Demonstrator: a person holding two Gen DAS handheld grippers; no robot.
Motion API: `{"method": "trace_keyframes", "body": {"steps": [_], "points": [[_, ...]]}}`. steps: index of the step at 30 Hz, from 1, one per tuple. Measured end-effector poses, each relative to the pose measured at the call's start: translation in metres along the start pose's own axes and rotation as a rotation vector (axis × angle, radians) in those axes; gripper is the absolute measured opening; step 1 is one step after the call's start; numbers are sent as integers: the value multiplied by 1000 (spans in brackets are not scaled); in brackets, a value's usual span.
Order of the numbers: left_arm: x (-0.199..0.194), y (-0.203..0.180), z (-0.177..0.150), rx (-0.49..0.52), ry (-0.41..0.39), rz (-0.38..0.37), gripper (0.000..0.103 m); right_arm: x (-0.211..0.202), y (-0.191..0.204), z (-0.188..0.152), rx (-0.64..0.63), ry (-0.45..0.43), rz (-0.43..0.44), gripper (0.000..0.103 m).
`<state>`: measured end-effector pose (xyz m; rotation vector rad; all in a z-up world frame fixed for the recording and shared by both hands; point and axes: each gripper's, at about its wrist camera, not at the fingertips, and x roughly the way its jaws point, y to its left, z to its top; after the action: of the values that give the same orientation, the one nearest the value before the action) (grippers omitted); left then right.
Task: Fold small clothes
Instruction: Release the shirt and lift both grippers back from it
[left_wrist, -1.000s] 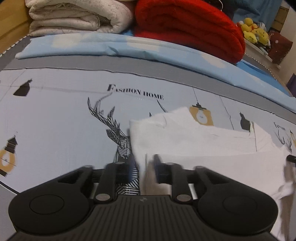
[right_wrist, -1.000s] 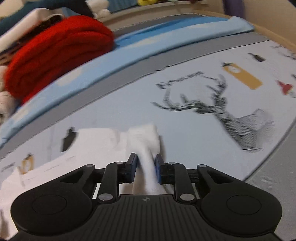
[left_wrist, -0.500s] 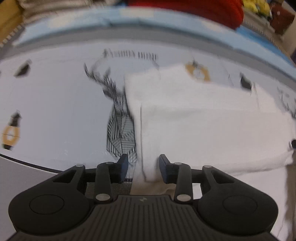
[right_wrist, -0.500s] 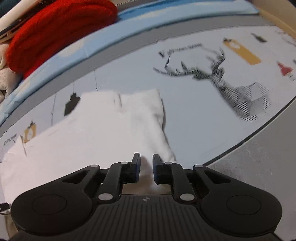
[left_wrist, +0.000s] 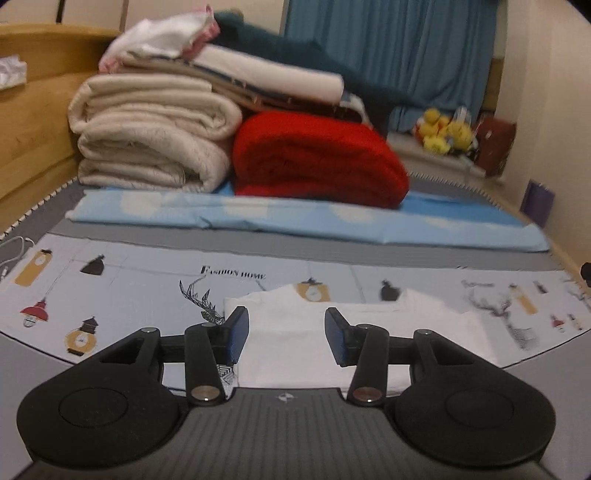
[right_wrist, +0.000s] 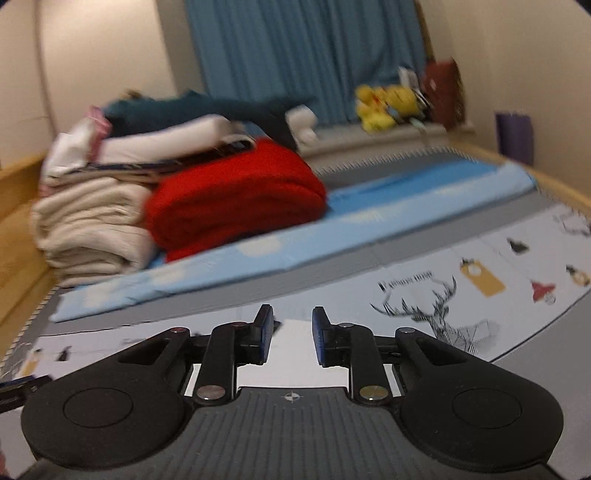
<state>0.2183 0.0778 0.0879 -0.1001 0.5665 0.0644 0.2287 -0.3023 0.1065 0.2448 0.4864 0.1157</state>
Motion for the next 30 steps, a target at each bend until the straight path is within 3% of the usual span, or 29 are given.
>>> {"method": "trace_keyframes", "body": {"steps": [5, 9, 12, 14, 16, 19, 21, 24, 28, 30], "points": [[-94, -4, -38, 60, -105, 6, 73, -70, -19, -26, 18, -2, 5, 30], [-146, 1, -96, 137, -146, 0, 79, -102, -35, -66, -8, 27, -46, 30], [-154, 5, -143, 173, -92, -12, 79, -105, -43, -103, -39, 65, -110, 30], [-146, 11, -165, 178, -9, 10, 76, -98, -52, -126, -15, 125, -147, 30], [-136, 18, -175, 122, 78, 41, 72, -91, -58, -138, 51, 203, -165, 30], [-128, 27, -178, 106, 95, 69, 71, -87, -58, -144, 68, 212, -159, 29], [-120, 35, -177, 94, 112, 94, 67, -87, -56, -146, 48, 205, -185, 29], [-112, 54, -176, -4, 166, 93, 51, -86, -63, -151, 84, 224, -197, 29], [-93, 79, -175, -104, 277, 75, 13, -78, -79, -158, 138, 283, -229, 29], [-86, 90, -175, -158, 325, 71, 12, -71, -86, -165, 171, 328, -242, 29]]}}
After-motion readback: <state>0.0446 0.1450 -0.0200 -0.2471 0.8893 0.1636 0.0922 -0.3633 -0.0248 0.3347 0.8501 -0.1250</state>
